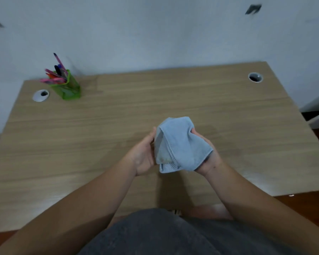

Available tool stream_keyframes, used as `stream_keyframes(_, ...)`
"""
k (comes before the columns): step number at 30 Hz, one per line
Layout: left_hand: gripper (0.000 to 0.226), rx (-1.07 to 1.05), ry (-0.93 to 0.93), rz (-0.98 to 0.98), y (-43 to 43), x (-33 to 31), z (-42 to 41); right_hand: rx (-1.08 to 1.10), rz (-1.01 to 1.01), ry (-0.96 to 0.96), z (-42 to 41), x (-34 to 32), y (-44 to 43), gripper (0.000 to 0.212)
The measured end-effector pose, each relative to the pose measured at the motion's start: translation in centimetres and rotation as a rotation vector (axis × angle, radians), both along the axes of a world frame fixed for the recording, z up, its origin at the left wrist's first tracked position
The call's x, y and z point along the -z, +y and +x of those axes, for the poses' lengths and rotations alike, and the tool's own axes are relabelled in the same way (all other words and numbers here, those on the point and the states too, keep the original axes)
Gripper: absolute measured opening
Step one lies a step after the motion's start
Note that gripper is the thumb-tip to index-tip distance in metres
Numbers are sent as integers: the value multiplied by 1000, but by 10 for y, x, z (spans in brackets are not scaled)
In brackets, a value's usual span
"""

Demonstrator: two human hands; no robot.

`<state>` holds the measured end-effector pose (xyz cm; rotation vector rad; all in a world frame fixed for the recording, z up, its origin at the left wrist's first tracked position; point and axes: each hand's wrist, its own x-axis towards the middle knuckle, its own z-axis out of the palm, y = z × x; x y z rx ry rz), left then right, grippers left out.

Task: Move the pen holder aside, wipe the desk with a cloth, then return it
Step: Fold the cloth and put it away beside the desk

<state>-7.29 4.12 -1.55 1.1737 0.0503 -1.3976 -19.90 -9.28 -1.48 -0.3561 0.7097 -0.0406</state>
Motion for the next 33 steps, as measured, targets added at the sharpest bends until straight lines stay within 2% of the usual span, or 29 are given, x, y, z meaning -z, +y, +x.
stream_keyframes(3,46,7,-53,8,4,-7,-2,-46,-28,-11,-2,1,11,45)
stream_keyframes(7,35,-13,-192,119,10,-9,5,-89,-111,87,-8,3,18,42)
stream_keyframes(9,39,-51,-224,175,13,-8,10,-111,-141,127,-10,5,22,40)
stream_keyframes(11,42,-97,-246,219,16,-5,14,-137,-230,212,-12,7,28,37)
stream_keyframes(13,37,-113,-258,236,18,-1,15,-137,-401,329,-14,8,32,35)
stream_keyframes(16,25,-43,-289,246,18,4,12,-42,-543,452,-22,8,37,23)
stream_keyframes(19,31,30,-315,245,8,3,7,69,-584,509,-36,3,41,12)
stream_keyframes(23,24,111,-364,179,-19,0,-10,247,-609,563,-65,-7,43,16)
stream_keyframes(26,10,152,-410,114,-40,-1,-35,372,-601,581,-92,-15,37,17)
stream_keyframes(33,10,260,-413,68,-97,-10,-104,579,-662,628,-166,-28,7,15)
